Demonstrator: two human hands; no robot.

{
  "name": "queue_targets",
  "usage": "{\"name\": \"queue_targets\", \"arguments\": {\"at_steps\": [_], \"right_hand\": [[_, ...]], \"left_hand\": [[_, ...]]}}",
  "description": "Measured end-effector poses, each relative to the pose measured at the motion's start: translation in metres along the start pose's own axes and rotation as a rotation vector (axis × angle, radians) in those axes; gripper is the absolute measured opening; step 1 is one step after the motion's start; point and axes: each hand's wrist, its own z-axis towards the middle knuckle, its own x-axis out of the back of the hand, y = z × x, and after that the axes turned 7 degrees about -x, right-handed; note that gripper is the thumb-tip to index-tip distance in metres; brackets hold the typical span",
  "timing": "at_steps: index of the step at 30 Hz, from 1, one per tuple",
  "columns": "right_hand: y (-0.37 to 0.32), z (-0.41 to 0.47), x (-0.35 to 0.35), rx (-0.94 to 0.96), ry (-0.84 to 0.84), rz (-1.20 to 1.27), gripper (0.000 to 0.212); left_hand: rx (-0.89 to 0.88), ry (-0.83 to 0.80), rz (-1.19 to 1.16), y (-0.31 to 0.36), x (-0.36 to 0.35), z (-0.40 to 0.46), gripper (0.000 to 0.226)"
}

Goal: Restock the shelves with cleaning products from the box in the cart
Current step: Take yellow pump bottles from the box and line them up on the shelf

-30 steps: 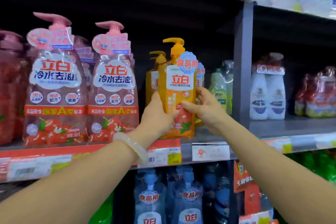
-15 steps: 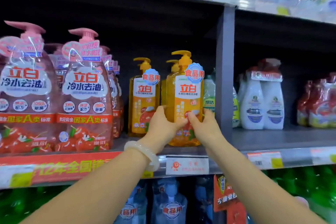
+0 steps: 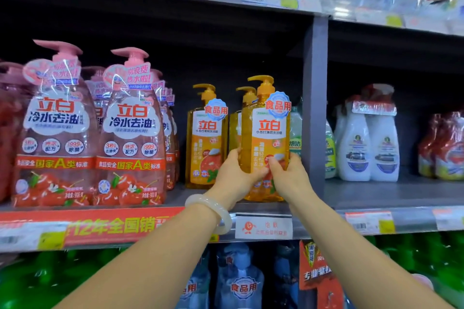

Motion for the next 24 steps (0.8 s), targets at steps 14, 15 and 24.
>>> {"name": "queue_targets", "arguments": {"at_steps": [14, 15, 24], "right_hand": [[-0.009, -0.115, -0.027, 0.599, -0.197, -0.871, 0.06], [-0.009, -0.126, -0.042, 0.634, -0.258, -0.876, 0.06], [-0.01, -0.292, -0.214, 0.94, -0.781, -0.915, 0.05]], "left_hand": [[-0.336, -0.119, 0.961, -0.013, 0.079, -0.097, 0.058], [-0.301, -0.141, 1.027, -0.019, 0.094, -0.112, 0.054], [0.342, -0.244, 1.445, -0.084, 0.261, -0.304, 0.044]]}}
